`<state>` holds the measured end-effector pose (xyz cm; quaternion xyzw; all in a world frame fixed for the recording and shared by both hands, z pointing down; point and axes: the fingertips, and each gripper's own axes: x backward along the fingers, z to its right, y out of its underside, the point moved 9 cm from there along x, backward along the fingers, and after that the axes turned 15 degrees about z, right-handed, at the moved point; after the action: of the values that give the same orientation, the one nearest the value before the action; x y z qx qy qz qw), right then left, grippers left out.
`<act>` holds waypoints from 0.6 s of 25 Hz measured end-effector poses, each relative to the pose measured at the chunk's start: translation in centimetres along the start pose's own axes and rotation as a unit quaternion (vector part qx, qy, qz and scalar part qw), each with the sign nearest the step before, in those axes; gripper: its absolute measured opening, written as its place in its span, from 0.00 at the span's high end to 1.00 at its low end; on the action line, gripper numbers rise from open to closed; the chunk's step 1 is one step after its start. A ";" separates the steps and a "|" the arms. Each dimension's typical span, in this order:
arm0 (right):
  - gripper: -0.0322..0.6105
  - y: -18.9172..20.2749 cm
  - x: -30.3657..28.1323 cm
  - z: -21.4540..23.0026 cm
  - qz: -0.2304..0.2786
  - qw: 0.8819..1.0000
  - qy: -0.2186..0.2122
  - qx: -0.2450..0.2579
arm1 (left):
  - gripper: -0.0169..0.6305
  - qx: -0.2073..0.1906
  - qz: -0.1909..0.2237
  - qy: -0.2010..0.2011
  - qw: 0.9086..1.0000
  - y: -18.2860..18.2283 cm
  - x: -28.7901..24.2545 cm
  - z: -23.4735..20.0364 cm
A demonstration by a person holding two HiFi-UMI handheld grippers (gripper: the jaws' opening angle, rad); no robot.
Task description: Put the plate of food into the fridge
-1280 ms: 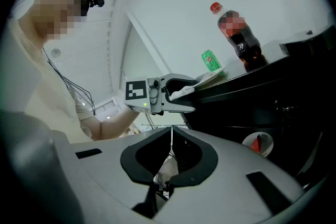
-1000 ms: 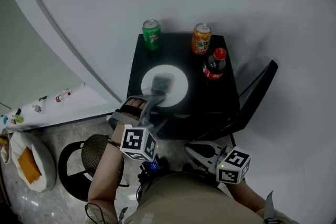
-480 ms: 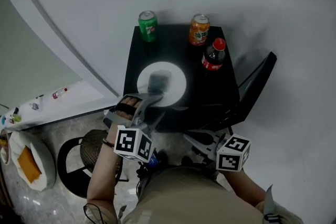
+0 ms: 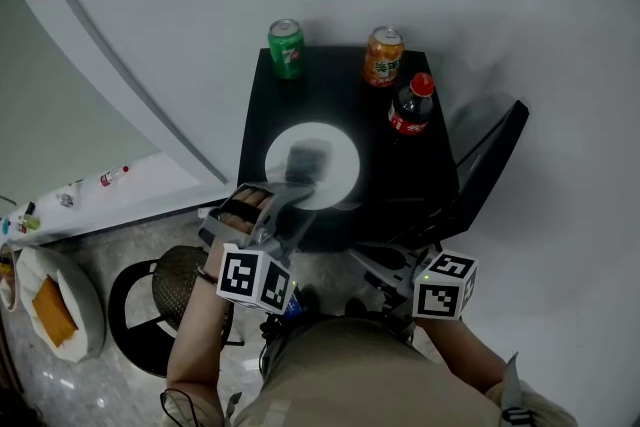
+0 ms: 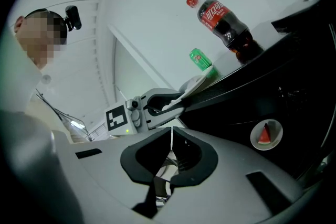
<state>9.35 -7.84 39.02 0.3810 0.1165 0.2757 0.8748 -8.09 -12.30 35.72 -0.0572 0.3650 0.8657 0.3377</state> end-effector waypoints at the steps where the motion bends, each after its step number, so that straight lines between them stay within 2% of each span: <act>1: 0.92 -0.2 0.0 0.1 0.005 1.000 0.001 -0.003 | 0.81 0.001 0.003 -0.002 1.000 0.0 0.1 0.0; 4: 0.92 -1.0 -0.2 0.2 0.025 1.000 0.009 -0.018 | 0.86 0.002 0.010 -0.008 1.000 -0.1 0.3 -0.1; 13: 0.91 -3.3 -1.6 0.1 0.100 0.990 0.008 -0.095 | 0.87 -0.014 0.017 -0.006 1.000 -0.5 0.9 0.5; 15: 0.85 -3.7 -2.0 0.1 0.112 0.987 0.004 -0.113 | 0.87 -0.015 0.020 -0.006 1.000 -0.6 0.9 0.6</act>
<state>9.18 -11.11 36.39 0.2891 0.0450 0.3851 0.8753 -8.34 -11.08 35.47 -0.0498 0.3510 0.8782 0.3211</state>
